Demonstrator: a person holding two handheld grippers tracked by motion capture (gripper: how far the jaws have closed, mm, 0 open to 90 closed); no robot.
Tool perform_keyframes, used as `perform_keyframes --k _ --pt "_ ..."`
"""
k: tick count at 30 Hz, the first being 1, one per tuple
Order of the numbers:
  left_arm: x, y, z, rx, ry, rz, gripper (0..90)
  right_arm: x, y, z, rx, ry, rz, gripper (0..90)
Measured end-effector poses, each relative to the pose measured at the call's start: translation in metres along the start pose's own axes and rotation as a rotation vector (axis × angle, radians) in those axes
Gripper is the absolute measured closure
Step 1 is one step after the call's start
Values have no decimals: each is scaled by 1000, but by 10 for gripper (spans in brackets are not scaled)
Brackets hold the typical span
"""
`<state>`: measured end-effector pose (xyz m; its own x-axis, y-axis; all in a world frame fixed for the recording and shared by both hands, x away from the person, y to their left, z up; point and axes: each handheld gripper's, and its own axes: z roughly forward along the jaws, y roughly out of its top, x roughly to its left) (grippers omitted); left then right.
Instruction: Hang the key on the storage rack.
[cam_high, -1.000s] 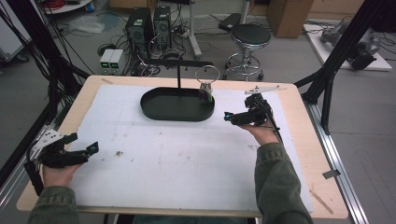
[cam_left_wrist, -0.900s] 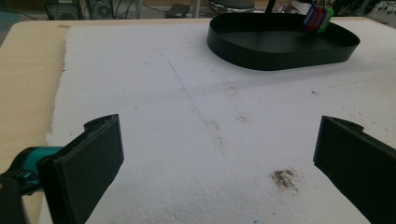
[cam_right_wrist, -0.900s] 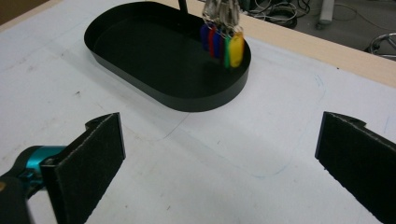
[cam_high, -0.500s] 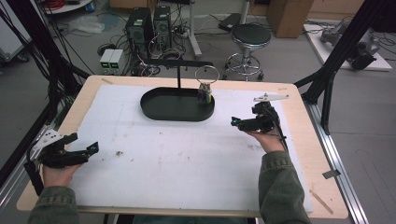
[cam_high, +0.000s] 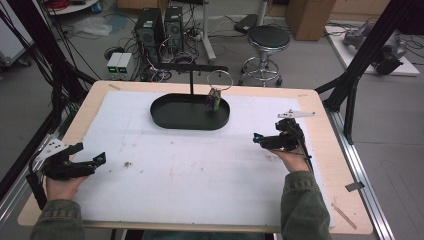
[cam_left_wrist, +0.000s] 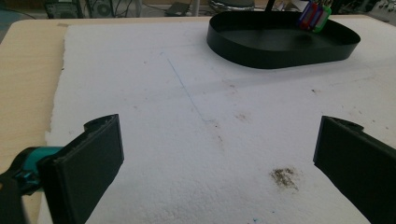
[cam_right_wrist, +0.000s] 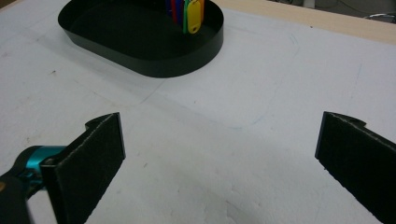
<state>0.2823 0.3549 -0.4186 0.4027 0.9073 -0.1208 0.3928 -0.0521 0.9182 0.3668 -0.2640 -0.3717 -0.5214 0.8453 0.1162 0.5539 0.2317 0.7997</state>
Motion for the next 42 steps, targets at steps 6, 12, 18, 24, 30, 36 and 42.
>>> perform_keyframes --k 6,12,18,24,30,36,42 --pt "0 0 0 -1 0 0 21 2 -6 -1 37 -19 -19 4" --pt "0 0 0 -1 1 -1 21 12 -6 -4 36 -24 -52 4" --pt "0 0 -1 -3 0 -1 21 15 -8 -9 40 -30 -57 5" --pt "-1 0 0 0 0 1 21 6 -23 -15 3 -26 -2 5" --pt "-1 0 -1 -2 1 -1 21 2 -38 -20 -33 -29 16 4" --pt "-1 0 0 3 0 1 20 3 -52 -27 -103 -46 0 5" --pt "-1 0 0 3 0 0 21 1 -64 -33 -178 -77 23 5"
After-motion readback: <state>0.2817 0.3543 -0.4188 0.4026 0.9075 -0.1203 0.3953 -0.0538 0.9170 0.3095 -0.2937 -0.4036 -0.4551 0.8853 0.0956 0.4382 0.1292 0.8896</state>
